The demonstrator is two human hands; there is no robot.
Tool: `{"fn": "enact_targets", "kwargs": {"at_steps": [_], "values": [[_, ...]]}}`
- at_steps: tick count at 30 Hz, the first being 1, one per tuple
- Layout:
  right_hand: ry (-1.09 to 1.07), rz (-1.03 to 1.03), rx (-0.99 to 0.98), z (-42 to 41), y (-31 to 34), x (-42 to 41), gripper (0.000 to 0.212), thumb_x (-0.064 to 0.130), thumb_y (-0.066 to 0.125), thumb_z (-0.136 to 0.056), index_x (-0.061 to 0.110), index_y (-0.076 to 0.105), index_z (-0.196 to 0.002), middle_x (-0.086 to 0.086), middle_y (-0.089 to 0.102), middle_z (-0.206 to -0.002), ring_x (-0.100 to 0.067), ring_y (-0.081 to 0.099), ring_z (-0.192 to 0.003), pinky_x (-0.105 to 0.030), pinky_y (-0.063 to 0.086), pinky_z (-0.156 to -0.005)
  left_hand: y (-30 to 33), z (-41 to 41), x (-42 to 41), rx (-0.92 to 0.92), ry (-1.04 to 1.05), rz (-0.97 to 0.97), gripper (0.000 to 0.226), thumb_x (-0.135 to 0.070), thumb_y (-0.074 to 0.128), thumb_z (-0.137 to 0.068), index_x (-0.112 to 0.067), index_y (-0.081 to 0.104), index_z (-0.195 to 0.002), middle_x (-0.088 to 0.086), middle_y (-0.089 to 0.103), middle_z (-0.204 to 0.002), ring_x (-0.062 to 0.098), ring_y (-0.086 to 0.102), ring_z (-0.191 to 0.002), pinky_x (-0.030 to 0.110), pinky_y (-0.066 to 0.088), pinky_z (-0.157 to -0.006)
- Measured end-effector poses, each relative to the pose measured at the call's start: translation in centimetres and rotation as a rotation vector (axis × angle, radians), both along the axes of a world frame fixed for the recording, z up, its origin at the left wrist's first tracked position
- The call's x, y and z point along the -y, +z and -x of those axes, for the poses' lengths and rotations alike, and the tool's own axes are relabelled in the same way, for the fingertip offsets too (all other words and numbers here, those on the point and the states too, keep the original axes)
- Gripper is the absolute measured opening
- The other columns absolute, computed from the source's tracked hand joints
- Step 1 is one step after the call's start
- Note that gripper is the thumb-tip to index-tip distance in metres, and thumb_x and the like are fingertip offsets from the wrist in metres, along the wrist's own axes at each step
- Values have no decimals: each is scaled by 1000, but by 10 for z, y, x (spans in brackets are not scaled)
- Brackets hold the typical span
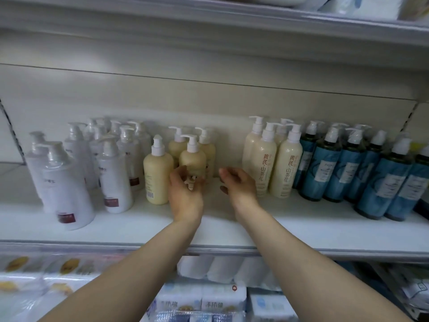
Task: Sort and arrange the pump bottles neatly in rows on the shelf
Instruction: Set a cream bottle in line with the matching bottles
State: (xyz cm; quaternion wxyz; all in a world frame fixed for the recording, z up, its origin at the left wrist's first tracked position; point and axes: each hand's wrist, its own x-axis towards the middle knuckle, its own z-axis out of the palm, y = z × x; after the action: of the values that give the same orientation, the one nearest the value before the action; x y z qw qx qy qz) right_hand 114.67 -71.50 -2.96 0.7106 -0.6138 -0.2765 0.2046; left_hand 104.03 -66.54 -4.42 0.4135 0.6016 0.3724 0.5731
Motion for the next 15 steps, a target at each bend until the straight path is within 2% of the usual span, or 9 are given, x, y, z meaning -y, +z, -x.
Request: {"fn": "enact_targets", "kwargs": {"at_steps": [2, 3, 6, 7, 9, 11, 13, 15], "values": [[48, 32, 34, 6, -1, -9, 6, 23, 74, -91, 23, 69, -88, 0, 71, -88, -16, 65, -84, -41, 58, -83, -3, 5, 0, -25, -11, -9, 39, -18, 66, -93, -13, 51, -128, -3, 59, -114, 13, 55, -100, 6, 38, -75], [66, 49, 56, 9, -2, -13, 8, 25, 74, -90, 26, 68, -85, 4, 71, -84, -14, 64, -82, -42, 57, -84, -3, 6, 1, -38, -31, -12, 40, -20, 65, -93, -15, 50, -130, -4, 58, -114, 12, 55, -100, 7, 39, -77], [107, 55, 113, 15, -4, -23, 9, 26, 72, -92, 30, 66, -87, 9, 68, -83, -9, 62, -79, -32, 52, -77, -2, 3, -3, -63, -83, -12, 51, -36, 64, -87, -19, 46, -131, 0, 61, -118, 16, 60, -105, 35, 51, -92], [121, 57, 123, 16, -3, -25, 9, 25, 70, -94, 31, 65, -91, 9, 67, -86, -6, 60, -76, -25, 49, -74, -3, 1, -6, -71, -91, 8, 57, -40, 62, -84, -19, 44, -134, 1, 61, -121, 17, 61, -107, 40, 51, -95], [142, 76, 140, 19, -2, -29, 10, 24, 65, -97, 28, 65, -106, 5, 69, -98, -2, 59, -77, -18, 45, -72, -3, -4, -12, -65, -101, 58, 62, -37, 61, -85, -15, 40, -140, 5, 60, -126, 18, 61, -111, 42, 50, -98], [162, 107, 153, 21, -4, -34, 27, 26, 60, -100, 20, 65, -126, 0, 70, -119, -10, 66, -96, -21, 50, -82, -2, -7, -15, -76, -90, 76, 51, -25, 61, -91, -10, 44, -136, 9, 60, -127, 23, 60, -114, 42, 49, -99], [164, 133, 147, 22, -8, -35, 38, 31, 58, -99, 22, 62, -135, 0, 68, -130, -16, 65, -115, -34, 51, -100, -4, -9, -17, -105, -56, 56, 42, -17, 59, -94, -8, 47, -133, 12, 59, -127, 28, 57, -116, 43, 46, -101], [158, 130, 141, 20, -10, -34, 38, 32, 59, -98, 24, 63, -135, 1, 68, -129, -13, 64, -113, -36, 50, -102, -6, -9, -17, -108, -59, 32, 43, -13, 58, -95, -7, 46, -137, 11, 57, -128, 25, 55, -116, 36, 44, -101]]}}
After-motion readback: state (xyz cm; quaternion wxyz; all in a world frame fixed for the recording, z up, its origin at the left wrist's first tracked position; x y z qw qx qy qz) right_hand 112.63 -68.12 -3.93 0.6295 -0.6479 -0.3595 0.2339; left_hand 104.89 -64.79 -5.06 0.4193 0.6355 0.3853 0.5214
